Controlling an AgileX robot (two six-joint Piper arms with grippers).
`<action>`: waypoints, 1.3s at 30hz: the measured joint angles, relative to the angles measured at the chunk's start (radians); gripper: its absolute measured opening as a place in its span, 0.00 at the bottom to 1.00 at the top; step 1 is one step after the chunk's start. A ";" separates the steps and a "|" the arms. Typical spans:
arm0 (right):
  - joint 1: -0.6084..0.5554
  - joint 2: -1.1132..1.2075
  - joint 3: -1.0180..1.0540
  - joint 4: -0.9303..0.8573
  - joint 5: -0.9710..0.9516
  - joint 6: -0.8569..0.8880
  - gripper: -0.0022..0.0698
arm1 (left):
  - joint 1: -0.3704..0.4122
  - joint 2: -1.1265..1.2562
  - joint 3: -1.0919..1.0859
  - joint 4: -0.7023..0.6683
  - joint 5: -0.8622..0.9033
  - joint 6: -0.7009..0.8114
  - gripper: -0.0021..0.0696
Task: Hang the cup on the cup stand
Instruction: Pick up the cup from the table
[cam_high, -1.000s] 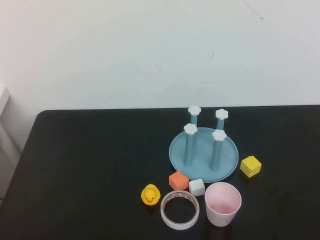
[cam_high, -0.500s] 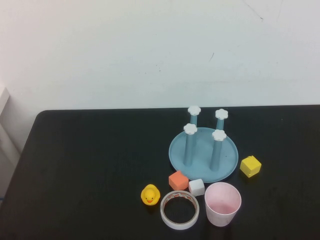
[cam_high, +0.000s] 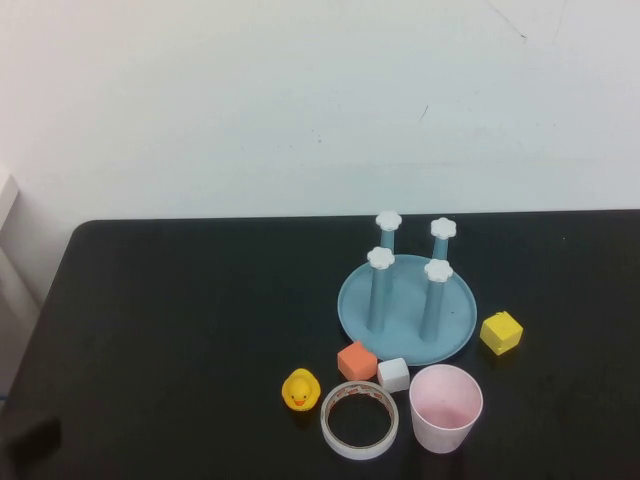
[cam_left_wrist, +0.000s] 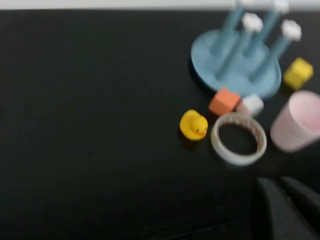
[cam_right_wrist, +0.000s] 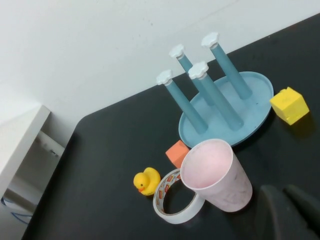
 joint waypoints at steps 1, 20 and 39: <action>0.000 0.000 0.000 0.000 0.002 0.000 0.03 | 0.000 0.060 -0.050 0.010 0.030 0.036 0.03; 0.000 0.000 0.000 -0.014 0.002 -0.010 0.03 | -0.627 0.995 -0.734 0.571 0.234 -0.067 0.03; 0.000 0.000 0.000 -0.014 0.009 -0.029 0.03 | -0.827 1.654 -1.232 0.576 0.221 -0.333 0.77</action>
